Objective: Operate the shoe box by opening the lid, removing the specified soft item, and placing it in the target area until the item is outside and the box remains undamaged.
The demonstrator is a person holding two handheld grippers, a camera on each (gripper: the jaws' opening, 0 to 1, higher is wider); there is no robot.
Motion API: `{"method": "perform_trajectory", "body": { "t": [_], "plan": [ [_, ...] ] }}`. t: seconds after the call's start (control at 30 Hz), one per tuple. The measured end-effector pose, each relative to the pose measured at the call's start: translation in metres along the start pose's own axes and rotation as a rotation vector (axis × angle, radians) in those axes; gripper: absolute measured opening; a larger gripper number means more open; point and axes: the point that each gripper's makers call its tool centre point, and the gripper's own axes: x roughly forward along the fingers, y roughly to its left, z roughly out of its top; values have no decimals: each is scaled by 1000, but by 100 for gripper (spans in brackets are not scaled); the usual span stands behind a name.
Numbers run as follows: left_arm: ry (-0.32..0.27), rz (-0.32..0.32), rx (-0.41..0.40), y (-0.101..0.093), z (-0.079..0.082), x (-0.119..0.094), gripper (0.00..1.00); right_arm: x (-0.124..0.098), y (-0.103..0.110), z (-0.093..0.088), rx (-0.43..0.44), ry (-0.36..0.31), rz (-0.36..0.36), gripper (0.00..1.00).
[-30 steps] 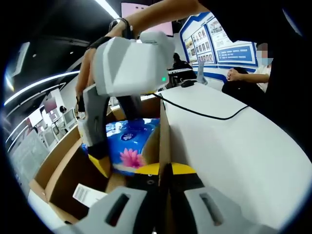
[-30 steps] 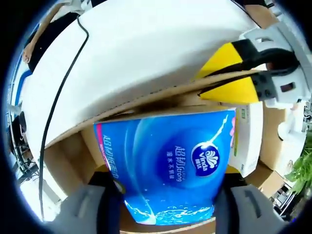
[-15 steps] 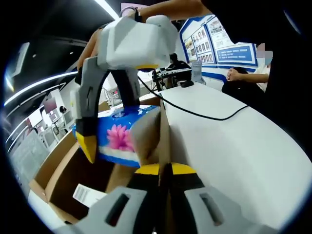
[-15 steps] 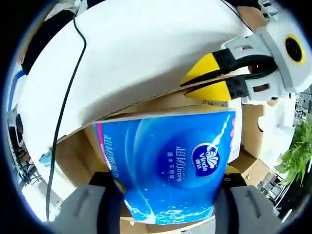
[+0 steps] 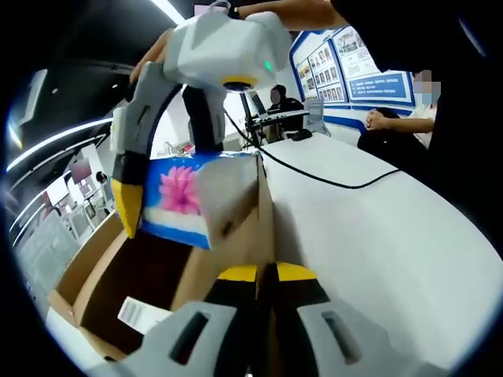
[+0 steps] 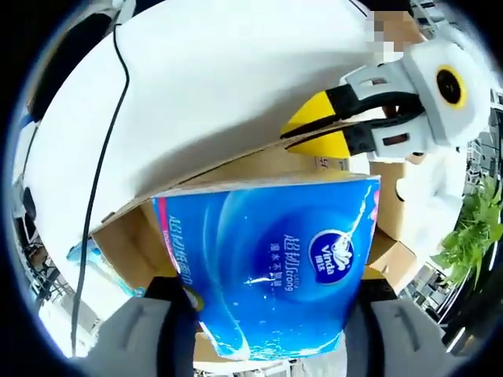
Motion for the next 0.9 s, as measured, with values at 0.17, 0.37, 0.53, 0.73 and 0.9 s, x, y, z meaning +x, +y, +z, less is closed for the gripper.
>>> {"method": "perform_trajectory", "body": {
  "t": [0.17, 0.37, 0.53, 0.73, 0.9],
  "plan": [
    [-1, 0, 1, 0, 0, -1, 5, -12, -4, -6, 23, 23, -24, 76],
    [-1, 1, 0, 0, 0, -1, 5, -23, 1, -13, 52, 50, -34, 76],
    [-1, 1, 1, 0, -1, -1, 5, -39, 2, -11, 101, 58, -69, 76],
    [-1, 1, 1, -1, 0, 0, 5, -53, 10, -11, 137, 77, -94, 76],
    [-1, 0, 0, 4, -3, 0, 5, -61, 16, -10, 162, 95, -108, 75]
  ]
}}
